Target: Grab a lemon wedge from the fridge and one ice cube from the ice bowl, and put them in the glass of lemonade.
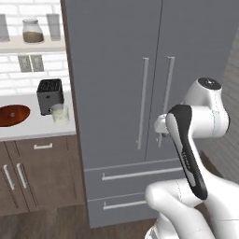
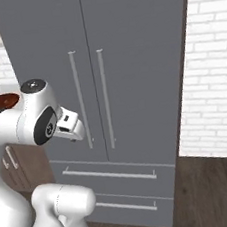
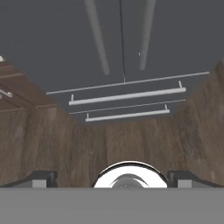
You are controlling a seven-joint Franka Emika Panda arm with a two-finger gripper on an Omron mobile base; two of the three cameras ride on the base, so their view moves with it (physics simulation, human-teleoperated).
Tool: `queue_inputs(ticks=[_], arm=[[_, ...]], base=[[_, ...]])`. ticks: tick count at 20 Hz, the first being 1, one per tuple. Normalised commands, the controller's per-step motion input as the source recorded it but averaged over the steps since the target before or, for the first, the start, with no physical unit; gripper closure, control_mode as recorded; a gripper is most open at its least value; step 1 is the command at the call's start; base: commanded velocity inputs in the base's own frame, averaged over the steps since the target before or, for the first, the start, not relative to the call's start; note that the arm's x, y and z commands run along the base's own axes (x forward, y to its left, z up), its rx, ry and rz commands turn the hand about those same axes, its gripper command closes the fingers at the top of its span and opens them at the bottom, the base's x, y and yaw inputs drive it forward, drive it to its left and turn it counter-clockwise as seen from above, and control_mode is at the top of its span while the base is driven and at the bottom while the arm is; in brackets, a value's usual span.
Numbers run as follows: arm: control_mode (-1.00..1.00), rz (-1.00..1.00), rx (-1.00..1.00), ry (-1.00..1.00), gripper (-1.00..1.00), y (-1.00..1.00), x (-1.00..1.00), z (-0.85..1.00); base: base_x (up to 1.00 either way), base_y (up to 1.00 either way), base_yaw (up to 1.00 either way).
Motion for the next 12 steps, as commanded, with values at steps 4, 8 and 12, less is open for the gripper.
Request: queue_inputs(ticks=[4,8,12], arm=[[1.0,0.0,0.0,0.0,-1.0,0.0,0.0,0.0],[1.0,0.0,0.0,0.0,-1.0,0.0,0.0,0.0],[1.0,0.0,0.0,0.0,-1.0,0.0,0.0,0.0]], base=[[-0.46,-0.25,0.0],[-0.64,-0.28,0.0],[-0.17,-0.17,0.0]])
